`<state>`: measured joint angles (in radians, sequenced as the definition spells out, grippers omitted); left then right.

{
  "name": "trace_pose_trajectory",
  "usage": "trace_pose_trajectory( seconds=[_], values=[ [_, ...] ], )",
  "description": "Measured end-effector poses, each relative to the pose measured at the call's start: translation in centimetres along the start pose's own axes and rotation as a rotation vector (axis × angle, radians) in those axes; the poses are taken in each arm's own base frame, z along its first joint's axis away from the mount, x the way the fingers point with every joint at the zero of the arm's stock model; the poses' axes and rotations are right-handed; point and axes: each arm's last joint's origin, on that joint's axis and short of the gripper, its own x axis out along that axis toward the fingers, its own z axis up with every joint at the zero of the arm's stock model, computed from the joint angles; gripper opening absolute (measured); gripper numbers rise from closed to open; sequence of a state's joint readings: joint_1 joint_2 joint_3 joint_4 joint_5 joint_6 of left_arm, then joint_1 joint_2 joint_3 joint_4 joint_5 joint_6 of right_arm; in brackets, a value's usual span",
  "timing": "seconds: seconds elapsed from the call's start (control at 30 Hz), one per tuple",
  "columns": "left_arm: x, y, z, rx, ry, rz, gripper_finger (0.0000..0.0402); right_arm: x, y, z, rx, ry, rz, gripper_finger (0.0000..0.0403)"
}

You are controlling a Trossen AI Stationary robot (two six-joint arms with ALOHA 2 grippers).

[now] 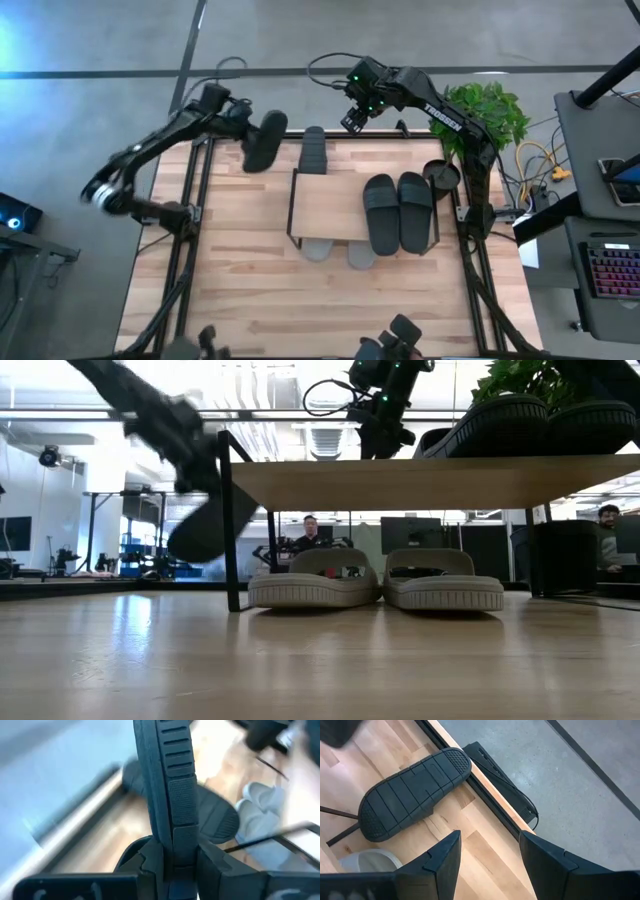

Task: Pick and place slides into the shelf
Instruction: Put the black slipper on the shelf

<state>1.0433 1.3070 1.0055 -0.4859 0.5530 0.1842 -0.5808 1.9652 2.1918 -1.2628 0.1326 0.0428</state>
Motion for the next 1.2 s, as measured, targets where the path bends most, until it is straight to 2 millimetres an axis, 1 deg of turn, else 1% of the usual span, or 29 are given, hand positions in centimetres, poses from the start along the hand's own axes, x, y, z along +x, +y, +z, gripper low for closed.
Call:
trace_pose_trajectory(
  seconds=[0.13,0.23,0.33,0.43,0.5,0.6,0.67,0.8,0.87,0.9,1.0,1.2],
  values=[
    [-4.2,-4.7,0.9,0.355,-0.103,0.081,0.0059,0.0,0.0,0.2,-0.013,-0.025,0.001,0.0194],
    [-6.4,-7.6,0.6,0.568,-0.098,0.231,0.0068,0.0,0.0,0.4,-0.012,-0.041,0.002,0.0194],
    [-7.5,-9.5,-1.1,0.732,0.049,0.306,0.0069,0.0,0.0,0.5,-0.011,-0.048,0.002,0.0194],
    [-7.6,-10.8,-2.4,0.798,0.157,0.326,0.0065,0.0,0.0,0.5,-0.011,-0.048,0.002,0.0194],
    [-7.2,-11.5,-3.0,0.833,0.172,0.354,0.0064,0.0,0.0,0.5,-0.005,-0.05,0.002,0.0194],
    [-5.9,-12.2,-4.1,0.902,0.211,0.437,0.0064,0.0,0.0,0.6,0.008,-0.057,0.003,0.0194],
    [-4.6,-12.5,-5.2,0.966,0.262,0.523,0.0063,0.0,0.0,0.7,0.011,-0.069,0.003,0.0194],
    [-1.9,-12.5,-7.6,1.079,0.355,0.778,0.0063,0.0,0.0,0.7,0.001,-0.075,0.004,0.0194],
    [-0.8,-12.6,-8.8,1.106,0.378,0.811,0.0063,0.0,0.0,0.7,-0.031,-0.075,0.002,0.0194],
    [-0.3,-12.8,-9.3,1.096,0.372,0.802,0.0064,0.0,0.0,0.7,-0.047,-0.075,0.002,0.0194],
    [1.2,-13.3,-10.4,0.994,0.349,0.759,0.0066,0.0,0.0,0.6,-0.069,-0.067,0.001,0.0194],
    [4.5,-13.4,-11.7,0.801,0.424,0.702,0.0068,0.0,0.0,0.5,-0.088,-0.052,0.001,0.0194]
  ],
)
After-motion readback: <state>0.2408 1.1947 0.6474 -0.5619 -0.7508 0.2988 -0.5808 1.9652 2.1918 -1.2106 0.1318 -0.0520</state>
